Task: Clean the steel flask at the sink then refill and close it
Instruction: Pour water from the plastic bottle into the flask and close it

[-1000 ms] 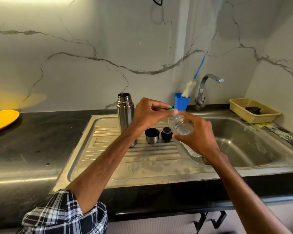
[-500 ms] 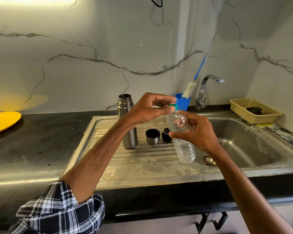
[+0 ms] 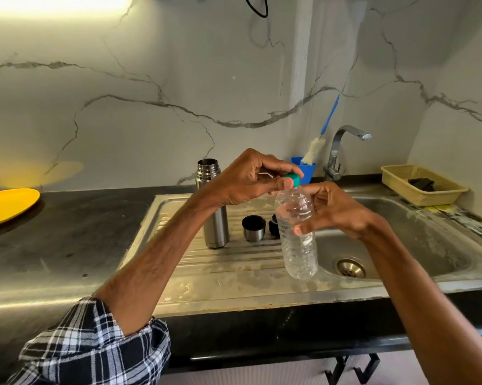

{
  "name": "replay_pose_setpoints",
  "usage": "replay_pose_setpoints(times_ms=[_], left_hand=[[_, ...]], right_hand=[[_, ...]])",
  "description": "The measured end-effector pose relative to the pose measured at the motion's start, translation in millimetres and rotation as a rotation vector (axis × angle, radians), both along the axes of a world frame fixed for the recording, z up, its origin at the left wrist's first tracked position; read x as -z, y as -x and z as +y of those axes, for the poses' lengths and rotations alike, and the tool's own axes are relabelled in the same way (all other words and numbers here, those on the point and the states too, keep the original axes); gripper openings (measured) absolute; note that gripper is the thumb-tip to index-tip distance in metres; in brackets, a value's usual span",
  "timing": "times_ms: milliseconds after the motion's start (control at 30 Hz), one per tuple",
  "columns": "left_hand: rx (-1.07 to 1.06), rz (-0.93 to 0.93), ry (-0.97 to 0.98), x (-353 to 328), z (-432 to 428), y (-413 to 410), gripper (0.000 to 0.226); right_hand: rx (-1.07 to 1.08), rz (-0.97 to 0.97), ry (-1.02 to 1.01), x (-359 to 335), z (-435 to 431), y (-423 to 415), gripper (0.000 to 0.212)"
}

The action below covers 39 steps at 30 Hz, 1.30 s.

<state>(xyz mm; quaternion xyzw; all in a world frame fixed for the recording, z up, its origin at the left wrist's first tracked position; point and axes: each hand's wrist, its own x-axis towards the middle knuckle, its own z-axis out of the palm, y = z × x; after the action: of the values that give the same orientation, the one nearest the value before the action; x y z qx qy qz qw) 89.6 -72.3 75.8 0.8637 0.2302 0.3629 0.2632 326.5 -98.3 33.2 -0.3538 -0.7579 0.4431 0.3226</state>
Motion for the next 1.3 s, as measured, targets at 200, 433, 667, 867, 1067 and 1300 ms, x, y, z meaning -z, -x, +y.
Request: replay_pose_setpoints(times_ms=[200, 433, 667, 867, 1067, 1300], left_hand=[[-0.047, -0.029, -0.082, -6.9, 5.6, 14.0, 0.031], [-0.345, -0.194, -0.104, -6.5, 26.2, 36.2, 0.031], [-0.674, -0.378, -0.243, 12.2, 36.3, 78.1, 0.029], [-0.807, -0.407, -0.128, 48.8, 56.4, 118.5, 0.037], [-0.753, -0.461, 0.008, 70.8, 69.3, 131.2, 0.046], [-0.648, -0.433, 0.123, 82.5, 70.9, 127.1, 0.068]], right_hand=[[-0.140, 0.002, 0.016, -9.9, 22.7, 5.8, 0.068], [0.141, -0.050, -0.075, -9.2, 36.9, 24.3, 0.068], [0.431, -0.015, -0.222, -9.3, 109.7, 47.2, 0.078], [0.613, -0.017, -0.219, 17.5, 194.6, 76.8, 0.080], [0.740, -0.073, -0.263, 32.3, 265.8, 104.8, 0.074], [0.793, -0.086, -0.300, 65.0, 317.8, 114.2, 0.074]])
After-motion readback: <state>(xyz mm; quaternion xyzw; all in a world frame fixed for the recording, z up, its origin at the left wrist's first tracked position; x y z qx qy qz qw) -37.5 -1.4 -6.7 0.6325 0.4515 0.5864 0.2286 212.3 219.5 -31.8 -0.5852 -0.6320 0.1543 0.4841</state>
